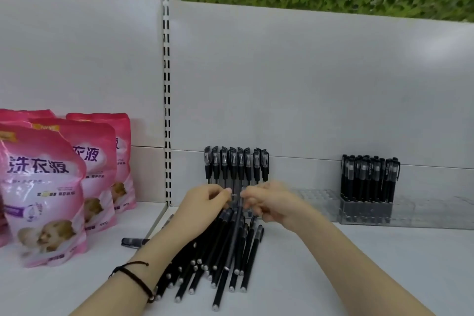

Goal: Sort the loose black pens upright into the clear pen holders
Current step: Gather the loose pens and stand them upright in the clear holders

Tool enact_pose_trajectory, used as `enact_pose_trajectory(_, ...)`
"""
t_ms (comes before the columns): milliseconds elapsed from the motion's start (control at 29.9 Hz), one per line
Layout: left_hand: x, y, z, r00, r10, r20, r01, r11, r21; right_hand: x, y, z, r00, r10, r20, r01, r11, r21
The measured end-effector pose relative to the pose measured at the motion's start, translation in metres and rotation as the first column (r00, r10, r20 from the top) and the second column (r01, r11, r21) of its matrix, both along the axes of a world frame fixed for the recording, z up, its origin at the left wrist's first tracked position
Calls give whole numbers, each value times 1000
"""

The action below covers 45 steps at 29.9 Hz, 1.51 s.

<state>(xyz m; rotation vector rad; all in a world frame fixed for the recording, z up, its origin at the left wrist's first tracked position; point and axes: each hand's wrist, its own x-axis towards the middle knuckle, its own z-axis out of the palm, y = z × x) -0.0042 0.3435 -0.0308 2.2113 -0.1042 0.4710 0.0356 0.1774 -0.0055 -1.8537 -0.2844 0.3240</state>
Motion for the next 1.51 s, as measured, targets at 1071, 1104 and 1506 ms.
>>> enact_pose_trajectory(1071,10,-49,9,984,-178,27,171,880,-442,-3,-14,-9,997,33,68,15,799,-601)
enact_pose_trajectory(1104,10,-49,8,988,-155,27,151,892,-426,-3,-13,-10,997,37,71,14,795,-606)
enact_pose_trajectory(1506,2,-46,8,945,-307,-111,165,743,-649,-5,-11,9,970,-231,70,206,942,264)
